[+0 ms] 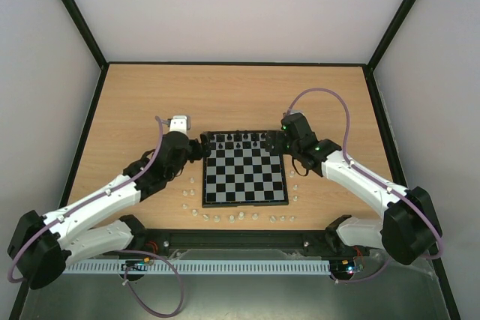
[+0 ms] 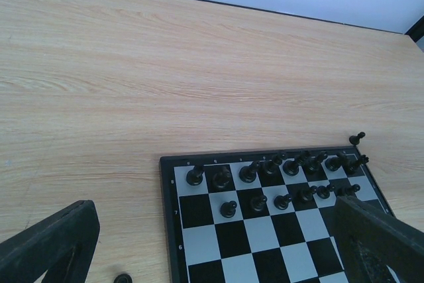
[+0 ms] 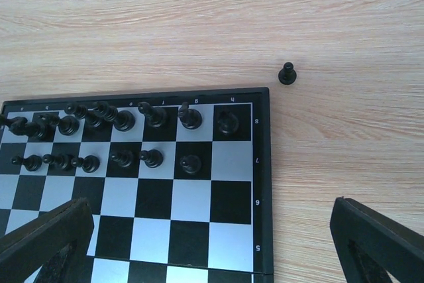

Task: Set up the chess pieces on the board
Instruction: Pick up the chess piece at the center of the board.

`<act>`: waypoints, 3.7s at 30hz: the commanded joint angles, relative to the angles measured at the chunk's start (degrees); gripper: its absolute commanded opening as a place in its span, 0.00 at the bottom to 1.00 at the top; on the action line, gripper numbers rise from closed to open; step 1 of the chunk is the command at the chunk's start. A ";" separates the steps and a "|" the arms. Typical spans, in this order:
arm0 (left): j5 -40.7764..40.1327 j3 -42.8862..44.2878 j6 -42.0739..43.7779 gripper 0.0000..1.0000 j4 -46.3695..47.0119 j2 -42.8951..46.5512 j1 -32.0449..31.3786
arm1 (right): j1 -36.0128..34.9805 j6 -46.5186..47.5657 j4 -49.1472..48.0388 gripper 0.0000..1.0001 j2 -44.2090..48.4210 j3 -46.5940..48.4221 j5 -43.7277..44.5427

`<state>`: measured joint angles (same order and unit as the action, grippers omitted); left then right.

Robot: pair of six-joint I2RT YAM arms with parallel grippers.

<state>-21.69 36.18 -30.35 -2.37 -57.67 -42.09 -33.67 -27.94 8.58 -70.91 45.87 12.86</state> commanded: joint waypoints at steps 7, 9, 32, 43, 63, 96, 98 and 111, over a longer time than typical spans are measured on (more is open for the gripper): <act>0.58 -1.04 -0.49 0.99 0.75 3.64 0.34 | -0.21 -0.58 1.86 0.99 0.36 2.47 5.72; 0.61 -0.94 -0.53 0.99 0.47 4.06 0.34 | -0.10 -1.41 3.54 0.99 -0.91 4.52 6.72; 0.27 -0.60 -0.64 0.99 -0.50 4.22 0.51 | 11.53 1.86 9.88 0.45 -30.38 26.04 -2.41; -0.34 -0.60 -0.44 0.99 -0.53 4.15 0.60 | 12.13 2.28 10.12 0.39 -35.65 27.28 -0.33; -0.47 -0.17 -0.14 0.99 -0.70 3.50 0.80 | 12.75 1.50 13.01 0.32 -41.68 33.31 1.94; -0.54 -0.25 -0.02 0.99 -0.79 3.45 1.04 | 13.41 2.37 11.81 0.22 -43.21 31.13 0.51; -0.54 -0.26 -0.05 0.99 -0.79 3.50 1.04 | 13.39 2.32 11.81 0.21 -43.55 31.35 0.42; -0.49 -0.24 -0.02 0.99 -0.94 3.73 1.04 | 13.57 2.54 11.88 0.15 -45.22 32.42 -0.27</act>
<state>-21.28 35.62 -31.00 -2.55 -54.15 -41.45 -20.45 -25.82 18.15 -114.52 77.08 12.91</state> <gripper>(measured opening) 0.988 0.150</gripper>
